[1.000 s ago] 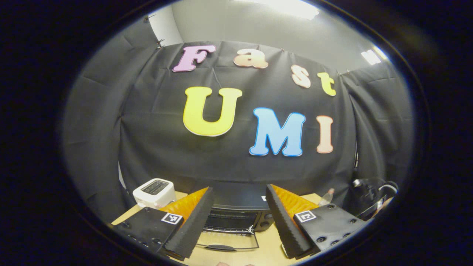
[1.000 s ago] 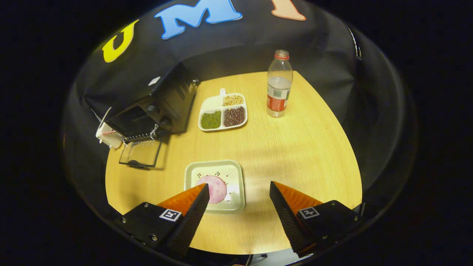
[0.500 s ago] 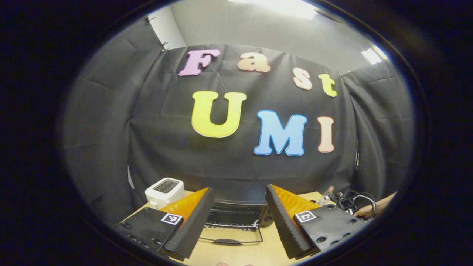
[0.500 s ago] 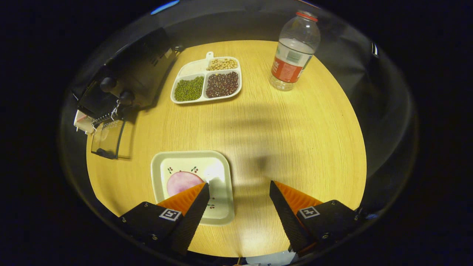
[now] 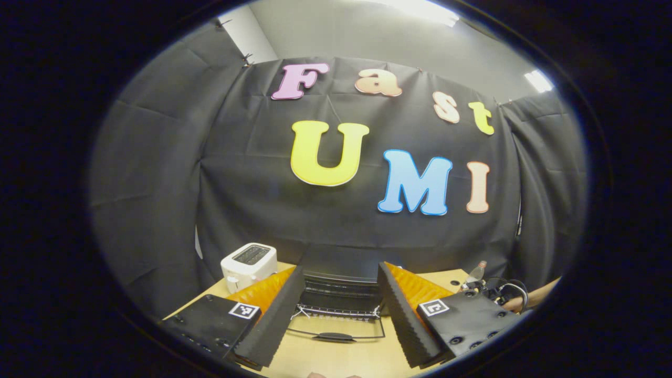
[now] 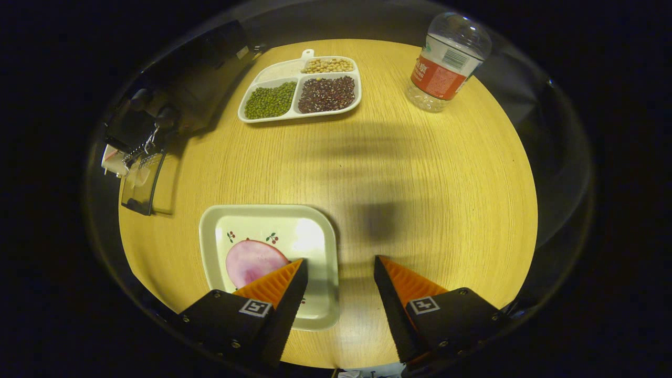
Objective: Open the electric oven with the left hand, put the food in, and close the electric oven.
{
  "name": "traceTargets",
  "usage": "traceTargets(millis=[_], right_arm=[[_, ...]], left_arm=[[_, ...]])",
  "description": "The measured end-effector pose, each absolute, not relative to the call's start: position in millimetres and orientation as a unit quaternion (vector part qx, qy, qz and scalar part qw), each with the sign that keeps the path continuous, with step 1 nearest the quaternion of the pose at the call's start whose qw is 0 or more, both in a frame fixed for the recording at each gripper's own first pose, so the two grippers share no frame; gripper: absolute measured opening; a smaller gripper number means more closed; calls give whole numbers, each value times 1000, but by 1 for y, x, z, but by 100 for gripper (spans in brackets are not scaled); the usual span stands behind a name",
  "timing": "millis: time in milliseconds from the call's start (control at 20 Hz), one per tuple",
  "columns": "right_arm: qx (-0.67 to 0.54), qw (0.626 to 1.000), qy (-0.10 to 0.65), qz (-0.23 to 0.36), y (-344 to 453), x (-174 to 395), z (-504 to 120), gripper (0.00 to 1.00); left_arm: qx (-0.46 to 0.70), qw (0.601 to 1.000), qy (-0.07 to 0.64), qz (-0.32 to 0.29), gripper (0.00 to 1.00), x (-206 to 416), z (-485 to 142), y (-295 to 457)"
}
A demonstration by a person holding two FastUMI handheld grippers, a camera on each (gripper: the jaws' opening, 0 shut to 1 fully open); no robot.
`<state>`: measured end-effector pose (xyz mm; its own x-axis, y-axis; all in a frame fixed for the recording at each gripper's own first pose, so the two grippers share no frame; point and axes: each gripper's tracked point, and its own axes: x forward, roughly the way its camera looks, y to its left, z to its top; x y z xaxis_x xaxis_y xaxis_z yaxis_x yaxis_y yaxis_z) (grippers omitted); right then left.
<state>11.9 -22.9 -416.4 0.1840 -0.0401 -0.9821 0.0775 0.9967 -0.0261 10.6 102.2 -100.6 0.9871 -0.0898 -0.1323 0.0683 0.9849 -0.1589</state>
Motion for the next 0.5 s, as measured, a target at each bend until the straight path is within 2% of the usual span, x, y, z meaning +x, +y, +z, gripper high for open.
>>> traceTargets(millis=[50, 100, 150, 200, 250, 500], right_arm=[[18, 773, 633, -44, -26, 13, -414, 70], [32, 771, 634, -50, -29, 12, -416, 24], [44, 764, 642, -40, -28, 6, -413, 18], [63, 764, 641, -43, -29, 11, -424, 10], [68, 764, 641, -30, -28, 7, -409, 2], [126, 773, 622, -20, -32, 1, -418, 0]], left_arm=[[-77, 994, 71, -42, 91, 10, -100, 101], [-76, 994, 71, -43, 91, 10, -99, 99], [-76, 994, 71, -45, 95, 11, -100, 96], [-75, 993, 71, -49, 95, 12, -97, 94], [-73, 994, 71, -52, 95, 11, -96, 92], [-57, 995, 71, -46, 95, 3, -87, 92]])
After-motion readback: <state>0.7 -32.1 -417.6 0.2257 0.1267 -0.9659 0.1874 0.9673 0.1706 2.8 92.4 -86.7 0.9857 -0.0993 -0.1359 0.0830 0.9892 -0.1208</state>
